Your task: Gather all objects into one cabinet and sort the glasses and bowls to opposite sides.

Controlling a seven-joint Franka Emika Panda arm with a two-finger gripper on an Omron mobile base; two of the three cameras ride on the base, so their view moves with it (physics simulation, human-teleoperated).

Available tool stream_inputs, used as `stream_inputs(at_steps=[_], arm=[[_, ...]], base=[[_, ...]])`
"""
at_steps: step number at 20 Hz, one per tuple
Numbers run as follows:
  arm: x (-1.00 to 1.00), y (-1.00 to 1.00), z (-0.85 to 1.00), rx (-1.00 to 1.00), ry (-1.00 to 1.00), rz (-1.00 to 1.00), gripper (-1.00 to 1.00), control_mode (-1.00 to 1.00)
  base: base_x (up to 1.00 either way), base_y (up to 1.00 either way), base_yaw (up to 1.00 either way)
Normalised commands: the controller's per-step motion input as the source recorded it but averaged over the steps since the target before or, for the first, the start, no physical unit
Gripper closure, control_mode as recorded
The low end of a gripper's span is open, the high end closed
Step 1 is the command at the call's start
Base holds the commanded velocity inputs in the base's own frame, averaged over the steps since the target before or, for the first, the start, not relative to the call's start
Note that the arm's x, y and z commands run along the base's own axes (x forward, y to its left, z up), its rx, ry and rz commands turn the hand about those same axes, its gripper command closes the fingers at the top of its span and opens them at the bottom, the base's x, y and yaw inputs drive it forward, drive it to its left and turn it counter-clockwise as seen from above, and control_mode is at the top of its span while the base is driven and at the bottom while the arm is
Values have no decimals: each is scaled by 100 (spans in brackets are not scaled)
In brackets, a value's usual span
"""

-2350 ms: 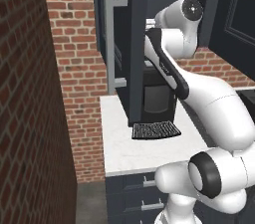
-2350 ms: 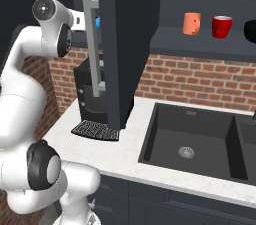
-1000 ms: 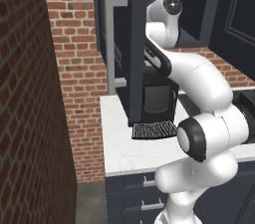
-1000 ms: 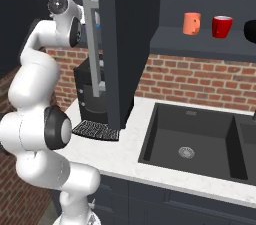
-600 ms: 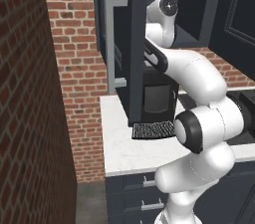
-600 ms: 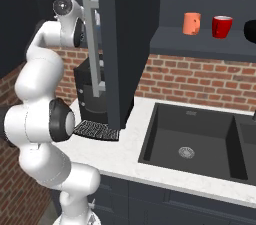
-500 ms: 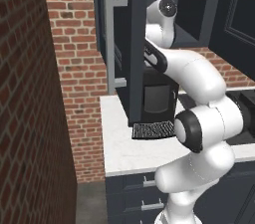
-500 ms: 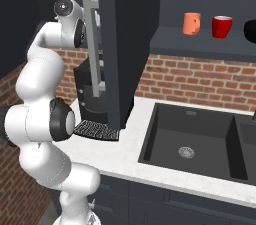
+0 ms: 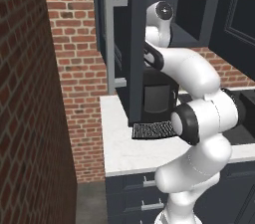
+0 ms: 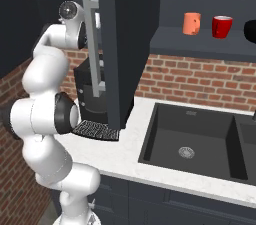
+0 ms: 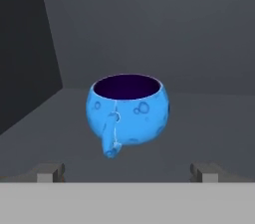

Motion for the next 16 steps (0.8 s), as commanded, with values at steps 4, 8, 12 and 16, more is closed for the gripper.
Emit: stream_inputs(at_steps=[4,8,12,16], arm=[[30,3,0,0,0,0,-100,-100],[24,1,0,0,0,0,-100,-100],[13,0,0,0,0,0,-100,-100],[7,0,0,0,0,0,-100,-100]], base=[[0,0,0],[0,0,0],[0,0,0],[0,0,0]])
